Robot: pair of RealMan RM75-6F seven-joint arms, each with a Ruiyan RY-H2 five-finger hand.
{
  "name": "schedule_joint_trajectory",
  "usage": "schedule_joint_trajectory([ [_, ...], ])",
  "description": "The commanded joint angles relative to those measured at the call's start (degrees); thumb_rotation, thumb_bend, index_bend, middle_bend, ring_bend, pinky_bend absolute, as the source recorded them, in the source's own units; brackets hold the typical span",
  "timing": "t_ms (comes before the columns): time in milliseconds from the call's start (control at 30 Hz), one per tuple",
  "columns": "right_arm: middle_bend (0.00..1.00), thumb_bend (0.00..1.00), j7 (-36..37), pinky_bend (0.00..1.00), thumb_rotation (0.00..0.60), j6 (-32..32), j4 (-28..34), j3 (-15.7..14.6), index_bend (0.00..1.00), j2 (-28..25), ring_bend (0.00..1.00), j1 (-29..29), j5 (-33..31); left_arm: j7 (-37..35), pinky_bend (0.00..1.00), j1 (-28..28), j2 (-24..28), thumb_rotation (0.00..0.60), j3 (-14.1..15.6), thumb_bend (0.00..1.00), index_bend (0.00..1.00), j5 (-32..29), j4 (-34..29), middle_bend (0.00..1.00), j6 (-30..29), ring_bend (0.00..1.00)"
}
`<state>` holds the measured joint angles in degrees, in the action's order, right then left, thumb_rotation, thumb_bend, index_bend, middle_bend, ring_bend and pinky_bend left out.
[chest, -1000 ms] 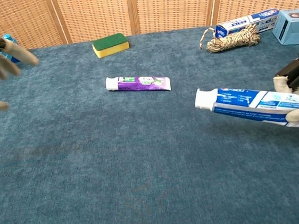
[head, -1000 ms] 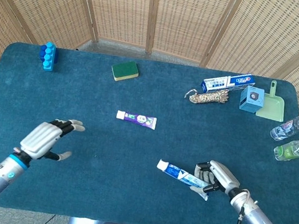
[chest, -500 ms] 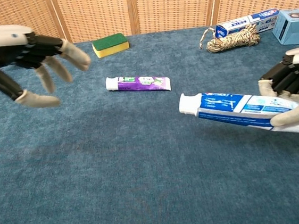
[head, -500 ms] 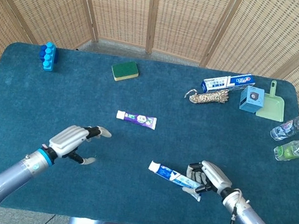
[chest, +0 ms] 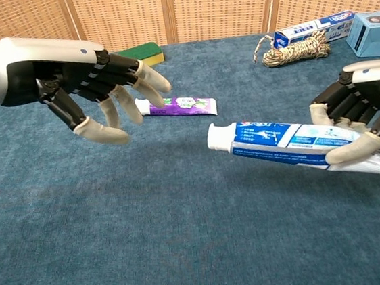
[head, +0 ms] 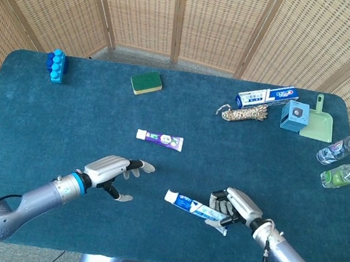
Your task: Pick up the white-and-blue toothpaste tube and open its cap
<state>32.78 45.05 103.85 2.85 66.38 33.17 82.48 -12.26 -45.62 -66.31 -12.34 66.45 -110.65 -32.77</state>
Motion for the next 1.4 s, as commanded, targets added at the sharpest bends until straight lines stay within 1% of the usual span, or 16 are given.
schedule_joint_trajectory([
  [33, 0.73, 0.68, -0.01, 0.83, 0.6, 0.04, 0.21, 0.0, 0.9, 0.23, 0.72, 0.14, 0.01, -1.4, 0.4, -0.95, -0.56, 0.6, -0.15, 0.24, 0.16, -1.36, -0.08, 0.25, 1.05, 0.31],
  [233, 0.73, 0.68, 0.45, 0.83, 0.6, 0.17, 0.41, 0.09, 0.9, 0.8, 0.72, 0.54, 0.26, -1.97, 0.4, -3.05, -1.93, 0.598, -0.27, 0.24, 0.16, -2.67, 1.17, 0.26, 2.49, 0.32],
  [367, 0.73, 0.68, 0.6, 0.83, 0.6, 0.04, 0.49, 0.29, 0.9, 1.04, 0.72, 0.89, -0.05, -1.48, 0.4, -4.32, -2.65, 0.551, -0.24, 0.24, 0.2, -3.62, 1.69, 0.27, 2.7, 0.32],
  [467, 0.73, 0.68, 0.74, 0.83, 0.6, 0.1, 0.71, 0.58, 0.9, 1.17, 0.72, 1.13, -0.32, 0.03, 0.41, -5.34, -3.18, 0.531, 0.12, 0.24, 0.22, -4.63, 2.08, 0.26, 2.06, 0.32],
  [667, 0.73, 0.68, 2.52, 0.83, 0.6, 0.54, 1.51, 1.09, 0.9, 1.02, 0.72, 1.44, -0.03, 7.99, 0.42, -7.14, -5.04, 0.529, 2.09, 0.24, 0.25, -9.64, 1.85, 0.25, -3.96, 0.32],
  [800, 0.73, 0.68, 3.34, 0.83, 0.6, 0.75, 1.78, 1.29, 0.9, 0.99, 0.72, 1.65, 0.22, 10.85, 0.42, -8.31, -6.07, 0.526, 2.51, 0.24, 0.25, -13.48, 1.02, 0.24, -6.21, 0.32],
  [933, 0.73, 0.68, 4.56, 0.83, 0.6, 0.7, 1.92, 1.41, 0.9, 1.12, 0.72, 1.94, 0.49, 11.45, 0.42, -9.28, -6.65, 0.528, 2.62, 0.25, 0.26, -15.5, 0.7, 0.23, -6.14, 0.31],
  [1067, 0.73, 0.68, 4.95, 0.83, 0.6, 0.53, 1.83, 1.31, 0.9, 1.44, 0.72, 2.23, 0.58, 12.1, 0.42, -10.01, -7.42, 0.524, 2.74, 0.28, 0.28, -16.42, 0.88, 0.2, -6.42, 0.29],
  [1200, 0.73, 0.68, 5.24, 0.83, 0.6, 0.54, 1.77, 1.24, 0.9, 1.54, 0.72, 2.38, 0.65, 11.89, 0.42, -10.31, -7.87, 0.525, 2.55, 0.28, 0.27, -16.87, 0.83, 0.18, -6.58, 0.27],
  [1400, 0.73, 0.68, 5.61, 0.83, 0.6, 0.72, 1.57, 1.09, 0.9, 1.71, 0.72, 2.47, 0.6, 10.83, 0.42, -10.36, -7.84, 0.523, 2.29, 0.28, 0.27, -16.46, 0.39, 0.18, -6.11, 0.27],
])
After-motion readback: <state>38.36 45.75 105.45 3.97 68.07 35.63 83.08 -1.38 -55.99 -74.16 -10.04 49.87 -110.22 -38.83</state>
